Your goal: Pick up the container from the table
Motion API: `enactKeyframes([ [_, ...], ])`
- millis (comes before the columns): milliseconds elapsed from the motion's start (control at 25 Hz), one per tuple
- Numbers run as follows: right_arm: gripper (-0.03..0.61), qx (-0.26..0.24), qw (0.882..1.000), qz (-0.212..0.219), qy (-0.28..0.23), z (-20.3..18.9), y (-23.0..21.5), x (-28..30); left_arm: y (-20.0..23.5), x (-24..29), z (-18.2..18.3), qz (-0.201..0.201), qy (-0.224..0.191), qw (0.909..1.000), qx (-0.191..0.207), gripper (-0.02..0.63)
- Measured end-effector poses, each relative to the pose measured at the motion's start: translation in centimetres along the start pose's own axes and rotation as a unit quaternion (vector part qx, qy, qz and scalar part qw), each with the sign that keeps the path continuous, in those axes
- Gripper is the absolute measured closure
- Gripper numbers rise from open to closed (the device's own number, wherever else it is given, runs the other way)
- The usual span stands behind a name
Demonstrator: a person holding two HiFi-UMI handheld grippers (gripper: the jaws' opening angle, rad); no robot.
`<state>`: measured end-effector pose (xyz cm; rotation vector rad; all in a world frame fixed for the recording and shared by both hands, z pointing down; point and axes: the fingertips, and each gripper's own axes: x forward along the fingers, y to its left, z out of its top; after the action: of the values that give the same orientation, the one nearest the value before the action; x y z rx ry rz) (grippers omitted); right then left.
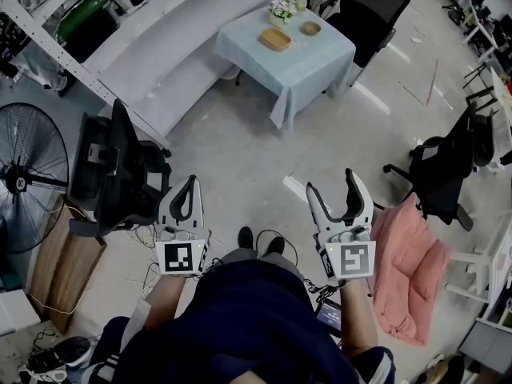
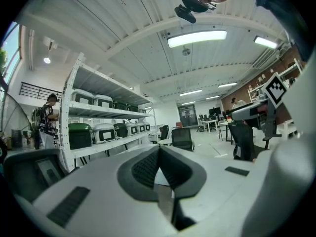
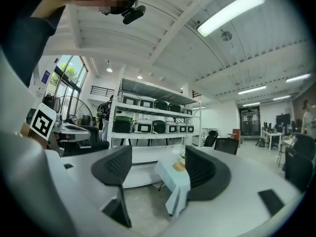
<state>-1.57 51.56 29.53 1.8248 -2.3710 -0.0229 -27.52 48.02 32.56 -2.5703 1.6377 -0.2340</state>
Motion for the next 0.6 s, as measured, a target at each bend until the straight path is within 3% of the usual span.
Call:
enactKeyframes([
  [600, 0.235, -0.033, 0.999, -0.023, -0.004, 0.9, 0.4, 7.8, 4.7, 2.6, -1.4, -0.025, -0.005, 0.9996, -0.012, 0.611],
])
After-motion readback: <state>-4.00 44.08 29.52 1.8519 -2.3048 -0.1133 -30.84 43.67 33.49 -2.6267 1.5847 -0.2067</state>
